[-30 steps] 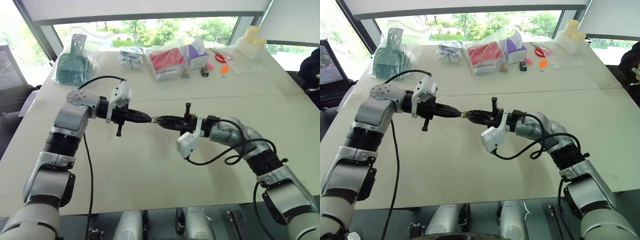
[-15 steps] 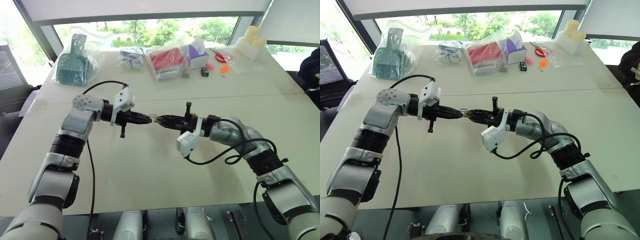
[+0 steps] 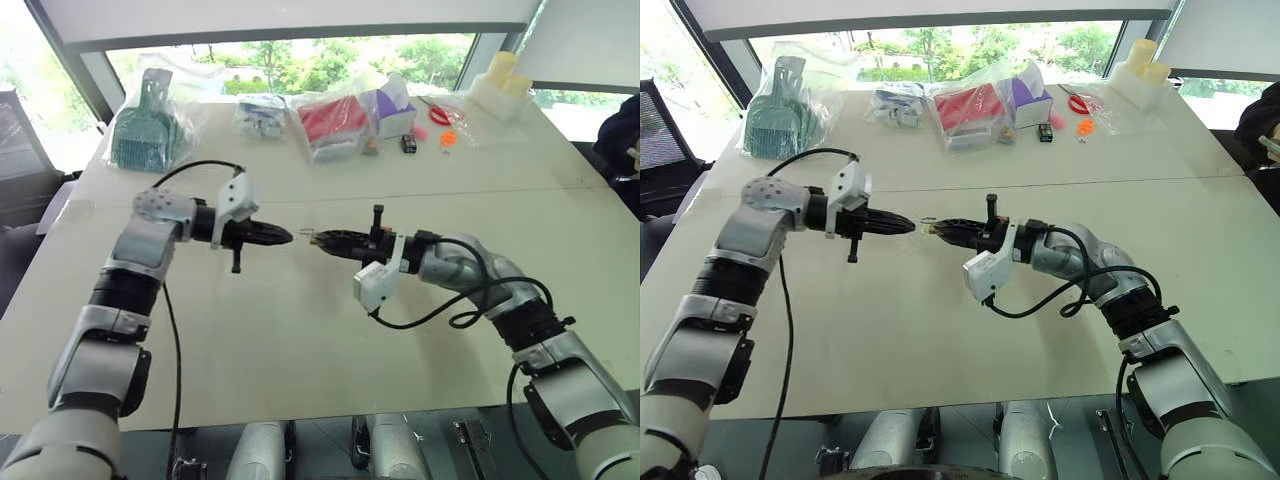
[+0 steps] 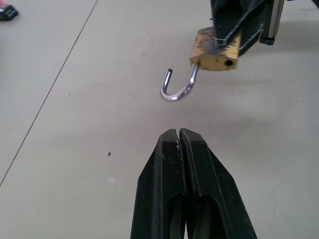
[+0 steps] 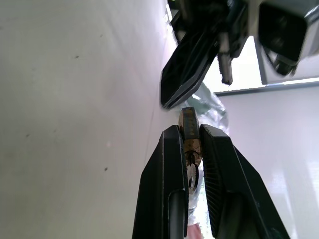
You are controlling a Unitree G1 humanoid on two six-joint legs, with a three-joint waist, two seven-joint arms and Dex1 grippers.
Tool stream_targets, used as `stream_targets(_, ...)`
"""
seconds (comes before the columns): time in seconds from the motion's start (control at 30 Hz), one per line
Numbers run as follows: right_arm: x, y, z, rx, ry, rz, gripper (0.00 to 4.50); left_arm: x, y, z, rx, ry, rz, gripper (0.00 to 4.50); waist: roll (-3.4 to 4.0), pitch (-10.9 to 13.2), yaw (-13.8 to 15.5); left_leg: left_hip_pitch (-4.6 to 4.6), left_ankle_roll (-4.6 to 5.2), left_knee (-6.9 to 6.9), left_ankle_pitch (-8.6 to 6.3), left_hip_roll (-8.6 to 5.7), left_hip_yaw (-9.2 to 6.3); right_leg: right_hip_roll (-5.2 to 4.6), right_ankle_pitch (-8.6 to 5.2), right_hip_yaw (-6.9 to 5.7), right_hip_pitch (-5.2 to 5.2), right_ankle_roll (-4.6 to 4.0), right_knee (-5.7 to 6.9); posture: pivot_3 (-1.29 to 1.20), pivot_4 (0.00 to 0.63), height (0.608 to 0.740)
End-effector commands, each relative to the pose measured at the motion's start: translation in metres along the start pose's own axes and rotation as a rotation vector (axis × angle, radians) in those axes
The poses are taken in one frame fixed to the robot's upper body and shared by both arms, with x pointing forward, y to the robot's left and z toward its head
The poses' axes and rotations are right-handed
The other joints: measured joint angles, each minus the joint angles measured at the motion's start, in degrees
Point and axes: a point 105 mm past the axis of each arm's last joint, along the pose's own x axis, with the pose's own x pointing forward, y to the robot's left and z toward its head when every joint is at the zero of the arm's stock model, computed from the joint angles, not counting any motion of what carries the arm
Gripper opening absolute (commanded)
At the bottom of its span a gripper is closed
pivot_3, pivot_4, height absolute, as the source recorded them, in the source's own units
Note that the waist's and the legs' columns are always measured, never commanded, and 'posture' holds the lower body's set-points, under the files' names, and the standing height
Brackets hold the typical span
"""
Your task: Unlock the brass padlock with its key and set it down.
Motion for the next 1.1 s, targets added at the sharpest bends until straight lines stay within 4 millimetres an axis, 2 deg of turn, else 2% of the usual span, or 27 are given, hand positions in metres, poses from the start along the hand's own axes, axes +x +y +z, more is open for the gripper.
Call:
stream_targets(0.03,0.003,0.005,-0.007,-0.002,0.015,0.002,0.0,-0.015,0.002,0.008,0.021,-0.029,0.059,0.03,0.0,0.0,-0.1,0.0,0.0,-0.01,0.0,0.01,0.0,0.0,0.0,0.0,0.0,0.0,0.0,0.0,0.15,0.74)
stream_targets(0.2,0.007,0.029,-0.025,0.02,0.072,0.082,0.0,-0.019,-0.005,0.006,0.005,-0.039,0.098,0.03,0.01,0.0,-0.5,0.0,-0.01,0.0,0.01,0.01,-0.01,-0.01,0.0,0.01,0.0,0.0,0.02,0.0,0.15,0.74)
stream_targets(0.37,0.011,0.038,-0.028,0.024,0.067,0.113,0.0,-0.019,-0.013,0.006,-0.009,-0.044,0.116,0.03,0.01,0.0,-0.9,0.01,-0.11,-0.04,0.06,0.05,-0.02,0.0,0.0,0.03,-0.01,0.0,0.03,0.0,0.15,0.74)
stream_targets(0.5,0.011,0.045,-0.024,0.043,0.045,0.156,1.78,-0.019,-0.019,0.003,-0.021,-0.043,0.122,0.0,0.01,0.0,-1.0,0.04,-0.23,-0.07,0.13,0.07,-0.01,0.0,0.0,0.04,-0.02,0.0,0.05,0.0,0.15,0.74)
stream_targets(0.67,0.003,0.047,-0.022,0.106,0.054,0.221,4.47,-0.018,-0.023,0.004,-0.039,-0.05,0.117,0.0,0.01,0.0,-0.8,0.15,-0.05,-0.07,0.02,0.11,-0.03,-0.01,0.0,0.04,0.1,-0.01,0.04,0.0,0.15,0.74)
stream_targets(0.8,-0.012,0.029,-0.027,0.291,0.112,0.216,4.47,-0.02,-0.028,0.005,-0.051,-0.046,0.092,0.0,0.02,0.0,-0.6,0.16,-0.05,-0.07,0.02,0.13,-0.06,-0.01,0.0,0.04,0.13,0.0,0.02,0.0,0.15,0.74)
stream_targets(0.97,-0.038,0.017,-0.017,0.725,0.143,0.254,4.47,-0.023,-0.03,0.005,-0.06,-0.044,0.093,0.0,0.02,0.0,-0.5,0.16,-0.01,-0.05,0.0,0.14,-0.08,-0.04,0.0,0.01,0.15,-0.01,0.02,0.0,0.15,0.74)
stream_targets(1.1,-0.05,0.014,-0.008,1.007,0.173,0.272,4.47,-0.025,-0.031,0.003,-0.059,-0.039,0.095,0.0,0.02,0.0,-0.6,0.18,-0.01,-0.05,0.0,0.16,-0.09,-0.04,0.01,0.0,0.15,-0.02,0.04,0.0,0.15,0.74)
